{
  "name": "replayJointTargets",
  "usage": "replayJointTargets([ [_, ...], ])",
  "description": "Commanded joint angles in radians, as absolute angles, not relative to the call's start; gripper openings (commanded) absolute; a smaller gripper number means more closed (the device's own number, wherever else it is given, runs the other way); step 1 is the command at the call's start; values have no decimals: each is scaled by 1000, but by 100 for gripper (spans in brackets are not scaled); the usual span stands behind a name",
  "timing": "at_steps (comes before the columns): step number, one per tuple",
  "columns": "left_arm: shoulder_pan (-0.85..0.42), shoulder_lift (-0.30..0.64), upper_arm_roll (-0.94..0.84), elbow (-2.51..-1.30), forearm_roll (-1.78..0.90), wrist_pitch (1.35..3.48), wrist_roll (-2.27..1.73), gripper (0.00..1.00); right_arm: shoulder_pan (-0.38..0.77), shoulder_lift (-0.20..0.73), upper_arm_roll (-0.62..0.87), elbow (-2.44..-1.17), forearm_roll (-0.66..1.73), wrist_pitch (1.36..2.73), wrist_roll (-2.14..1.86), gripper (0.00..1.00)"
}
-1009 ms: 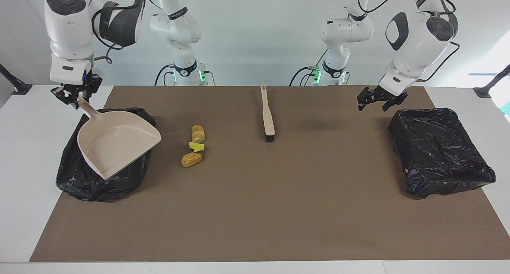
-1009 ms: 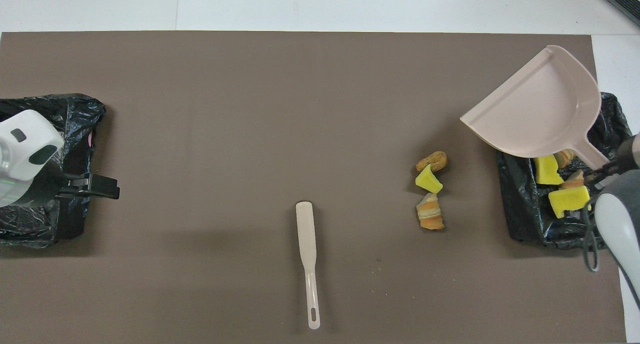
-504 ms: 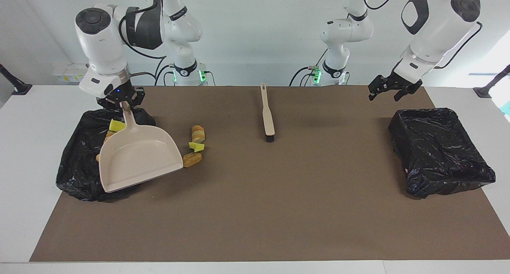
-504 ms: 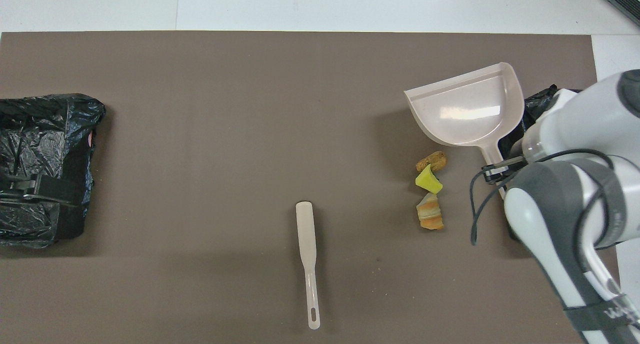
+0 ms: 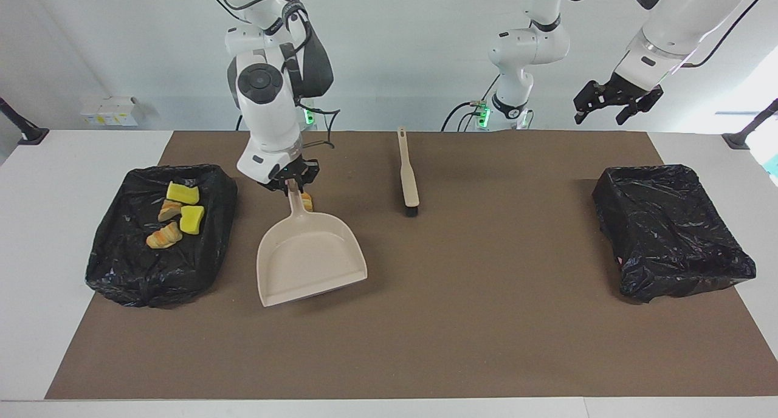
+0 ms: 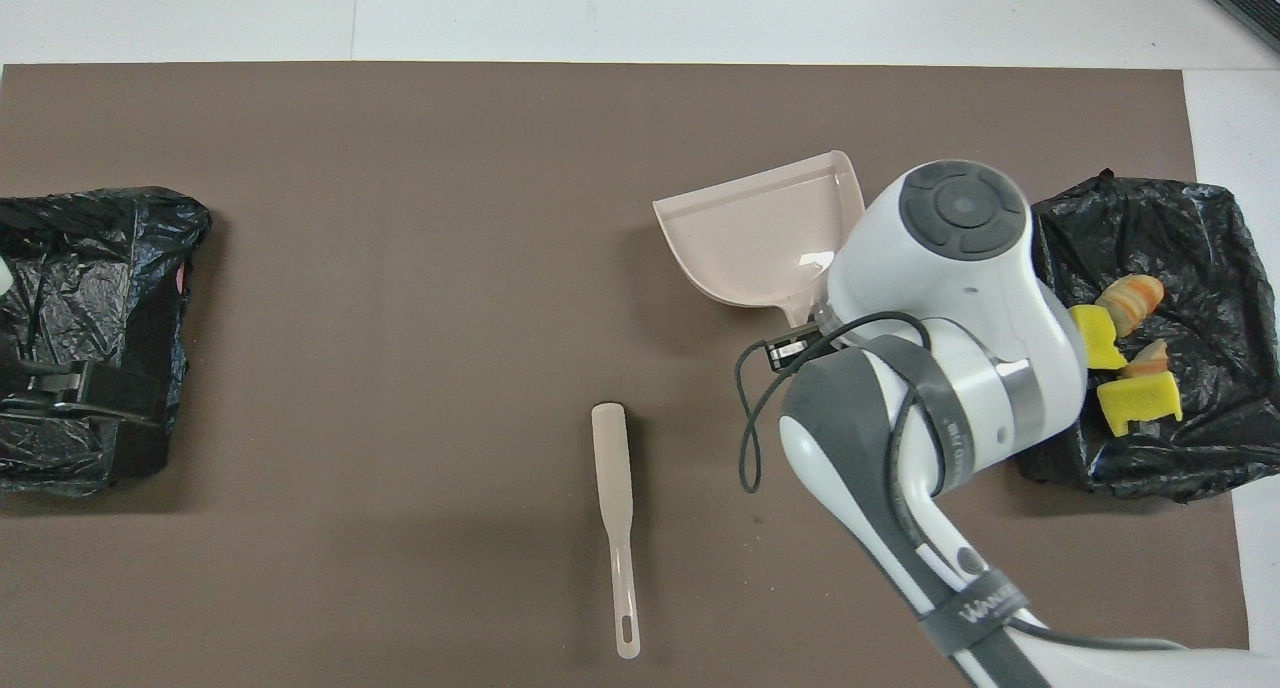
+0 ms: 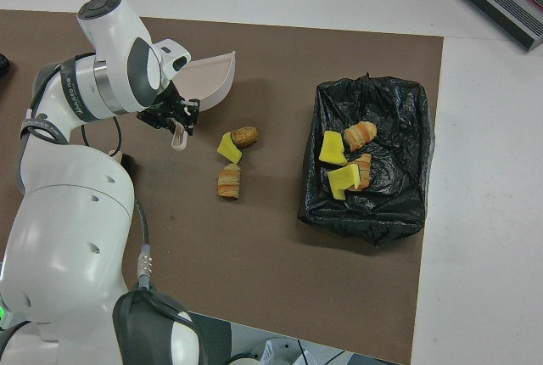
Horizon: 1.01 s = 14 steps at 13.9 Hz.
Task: Sweep and dump trash in bin
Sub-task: 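Return the empty dustpan to the table center with the right gripper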
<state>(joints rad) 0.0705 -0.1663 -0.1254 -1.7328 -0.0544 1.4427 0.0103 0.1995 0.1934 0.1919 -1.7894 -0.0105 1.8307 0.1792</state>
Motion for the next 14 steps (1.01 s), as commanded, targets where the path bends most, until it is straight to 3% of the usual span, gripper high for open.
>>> replayJointTargets([
  [1, 60, -172, -132, -1717, -25, 1416, 8, 100, 239, 271, 189, -1714, 12, 1859, 291, 0],
  [6, 37, -103, -146, -1600, 8, 1359, -24, 100, 345, 446, 187, -1547, 18, 1888, 455, 0],
  [10, 58, -138, -130, -1689, -40, 1504, -40, 100, 399, 569, 187, -1416, 18, 1908, 526, 0],
  [14, 81, -132, -130, -1687, -72, 1551, -41, 100, 403, 589, 189, -1396, 23, 1936, 564, 0],
])
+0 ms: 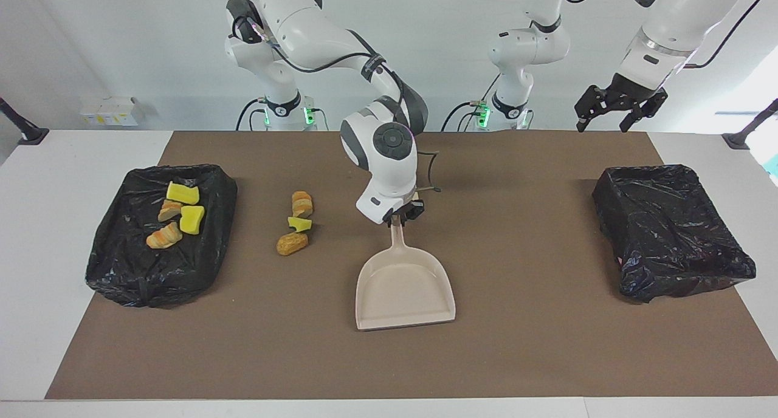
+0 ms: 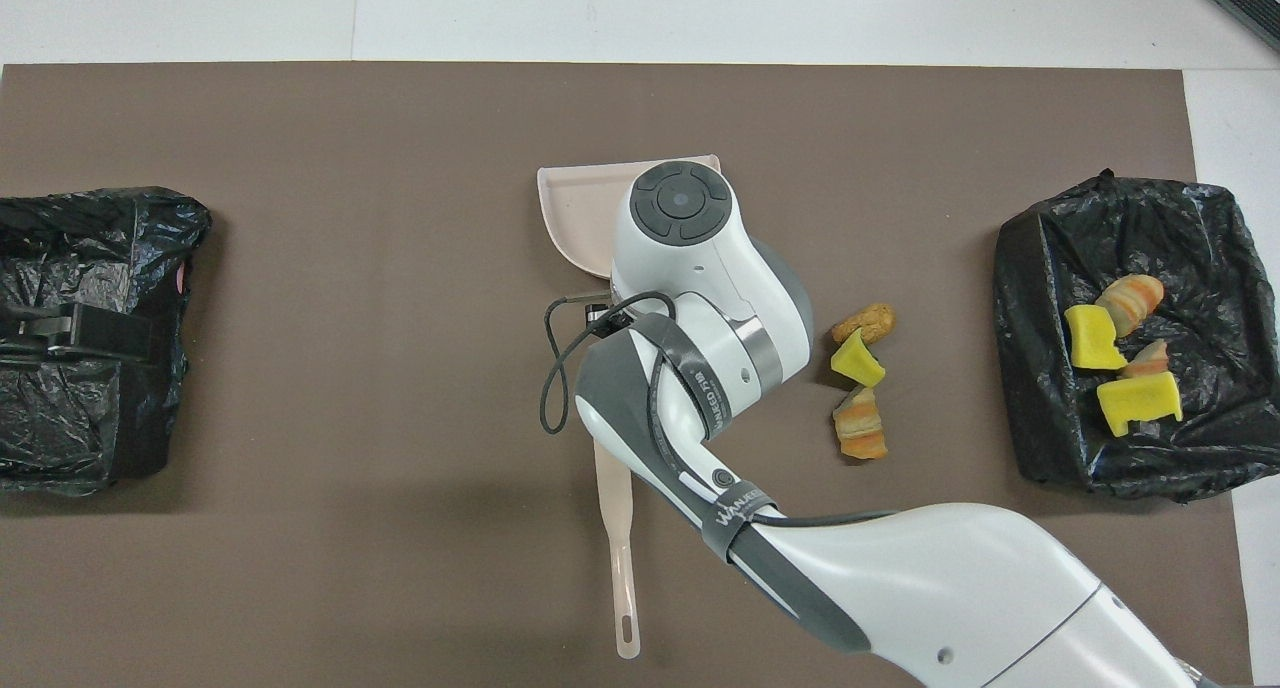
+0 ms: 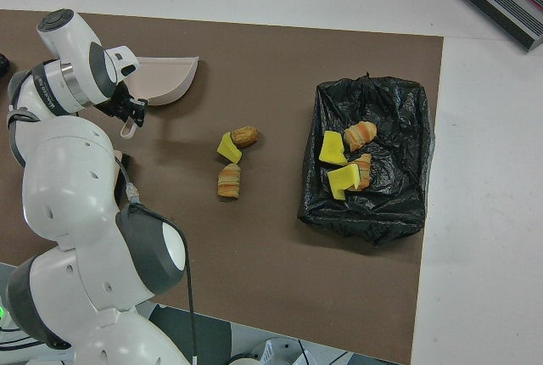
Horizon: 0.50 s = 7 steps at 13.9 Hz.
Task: Sweep and dump trash in bin
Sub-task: 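Return the empty dustpan to the table center with the right gripper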
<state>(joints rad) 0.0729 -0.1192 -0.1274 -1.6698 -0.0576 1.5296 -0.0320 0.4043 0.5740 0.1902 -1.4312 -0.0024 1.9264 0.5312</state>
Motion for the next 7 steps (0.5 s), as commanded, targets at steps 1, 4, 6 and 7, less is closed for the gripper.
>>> replayJointTargets([
  [1, 81, -130, -132, -1684, -71, 1543, -41, 100, 402, 589, 189, -1397, 34, 1937, 568, 0],
  [4, 78, -129, -132, -1681, -71, 1551, -40, 100, 403, 586, 187, -1405, 55, 1957, 584, 0],
  [6, 77, -129, -132, -1680, -71, 1540, -35, 100, 407, 584, 189, -1408, 58, 1974, 588, 28],
  [7, 78, -129, -132, -1680, -71, 1540, -35, 100, 407, 581, 189, -1408, 57, 1964, 588, 64],
])
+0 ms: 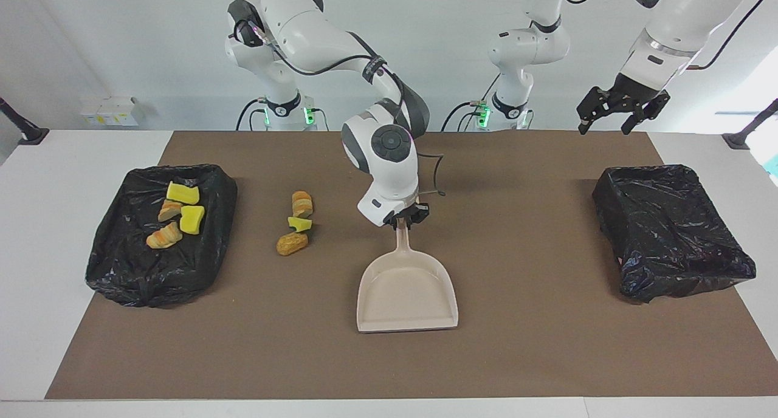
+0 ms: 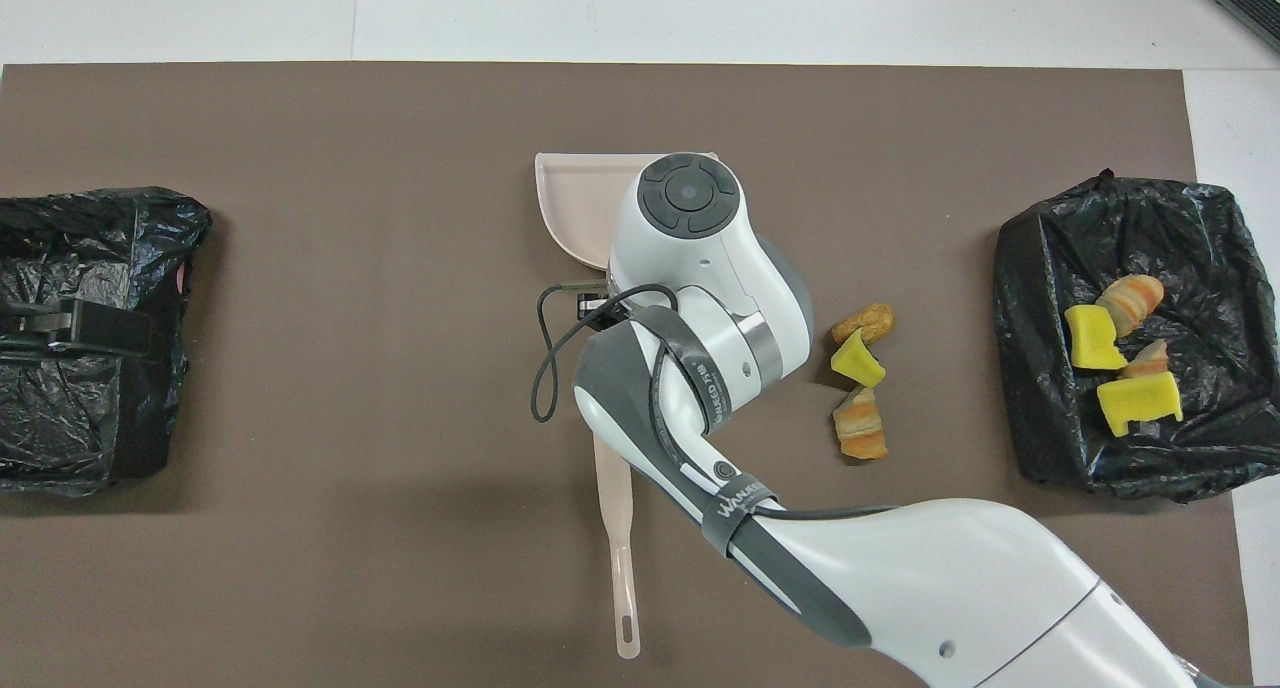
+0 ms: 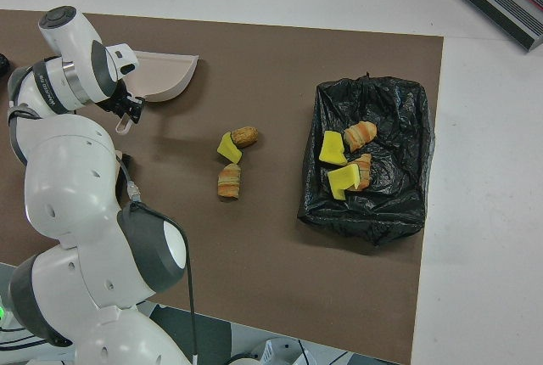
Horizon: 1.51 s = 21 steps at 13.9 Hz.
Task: Sweep and dump trash in bin
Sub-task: 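Return the empty dustpan to the table center with the right gripper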
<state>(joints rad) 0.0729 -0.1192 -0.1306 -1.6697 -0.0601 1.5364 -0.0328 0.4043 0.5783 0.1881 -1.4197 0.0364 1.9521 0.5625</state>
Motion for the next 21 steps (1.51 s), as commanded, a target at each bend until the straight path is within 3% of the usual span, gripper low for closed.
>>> replayJointTargets([
  [1, 81, -129, -132, -1680, -71, 1539, -35, 100, 408, 578, 189, -1408, 51, 1957, 586, 100],
  [4, 83, -129, -130, -1680, -68, 1539, -34, 100, 419, 558, 189, -1408, 54, 1944, 584, 100],
  [7, 81, -129, -130, -1680, -67, 1539, -34, 100, 420, 479, 189, -1462, 54, 1910, 568, 100],
  [14, 81, -129, -130, -1680, -67, 1539, -34, 100, 445, 188, 196, -1811, 126, 1937, 655, 100],
  [19, 81, -129, -130, -1680, -67, 1539, -34, 100, 555, -6, 195, -2150, 198, 2143, 693, 100],
  [21, 81, -129, -130, -1680, -67, 1539, -34, 100, 599, -37, 195, -2224, 212, 2157, 693, 100],
])
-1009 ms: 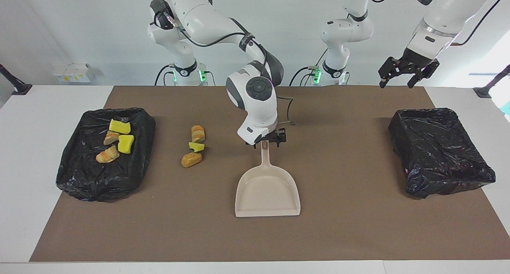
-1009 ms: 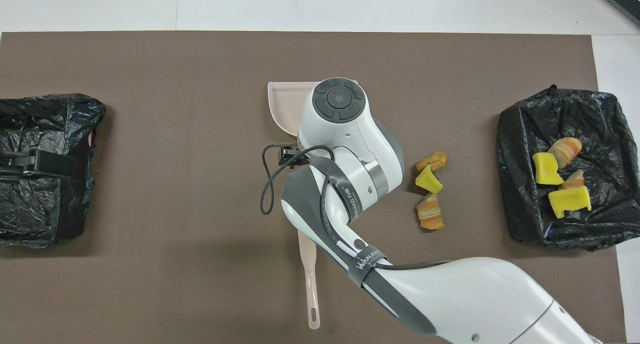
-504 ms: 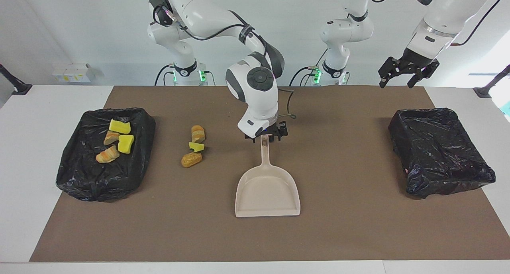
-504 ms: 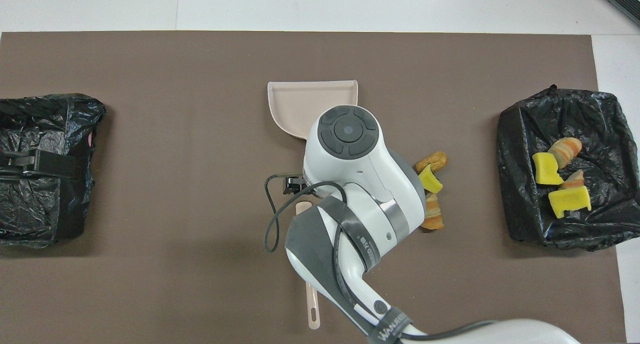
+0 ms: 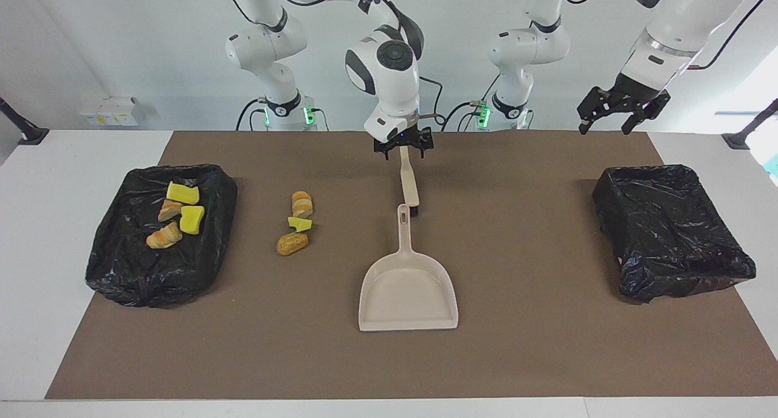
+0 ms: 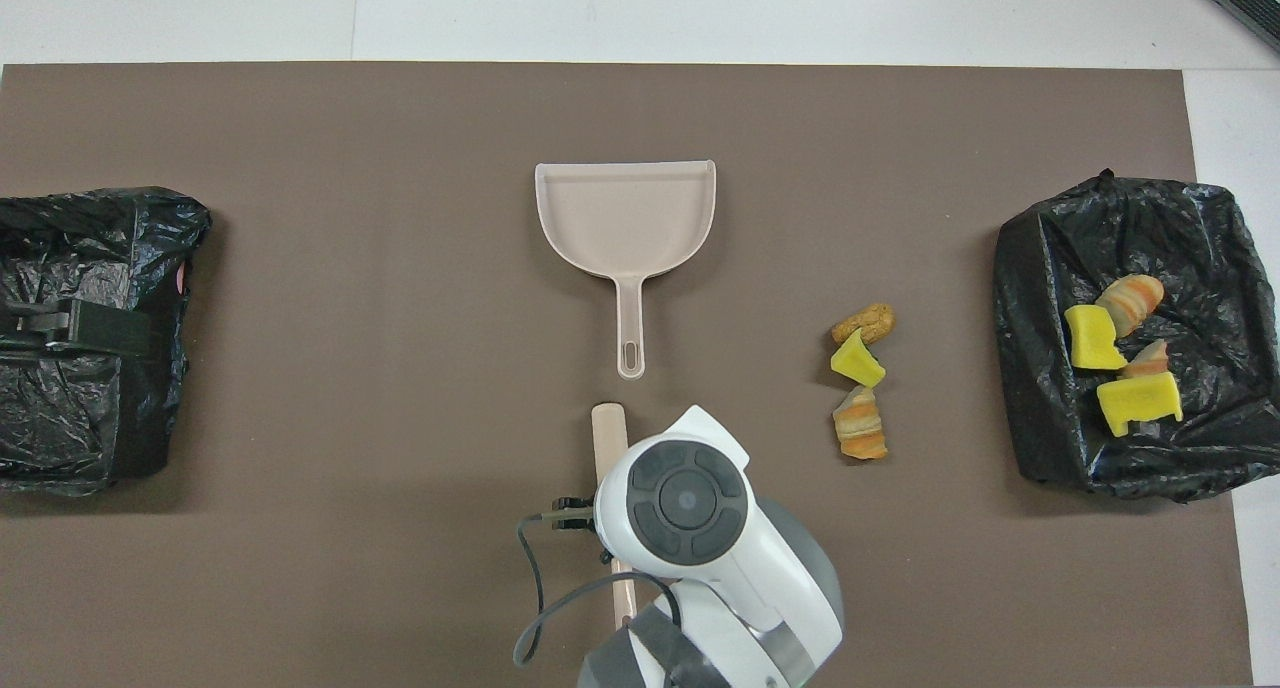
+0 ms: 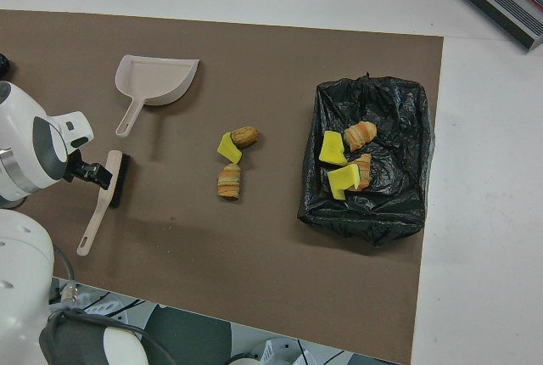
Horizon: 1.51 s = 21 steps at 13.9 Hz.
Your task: Sweep and dump trash in bin
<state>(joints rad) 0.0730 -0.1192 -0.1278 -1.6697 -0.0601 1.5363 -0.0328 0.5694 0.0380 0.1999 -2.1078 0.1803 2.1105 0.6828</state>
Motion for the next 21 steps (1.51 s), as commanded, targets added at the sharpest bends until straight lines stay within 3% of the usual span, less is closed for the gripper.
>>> replayJointTargets([
  [1, 83, -129, -130, -1678, -67, 1539, -34, 100, 624, -37, 195, -2242, 212, 2160, 698, 100],
  [6, 81, -129, -130, -1680, -67, 1539, -34, 100, 678, -15, 196, -2306, 212, 2184, 716, 100],
  [10, 81, -129, -130, -1680, -67, 1539, -34, 100, 680, 4, 196, -2295, 212, 2204, 704, 77],
  [15, 81, -129, -130, -1680, -67, 1539, -34, 100, 695, 67, 196, -2260, 210, 2263, 696, 70],
  [18, 81, -129, -130, -1680, -67, 1539, -34, 100, 704, 78, 195, -2231, 207, 2240, 698, 44],
  [21, 81, -129, -130, -1680, -67, 1539, -32, 100, 704, 80, 195, -2224, 207, 2218, 703, 41],
])
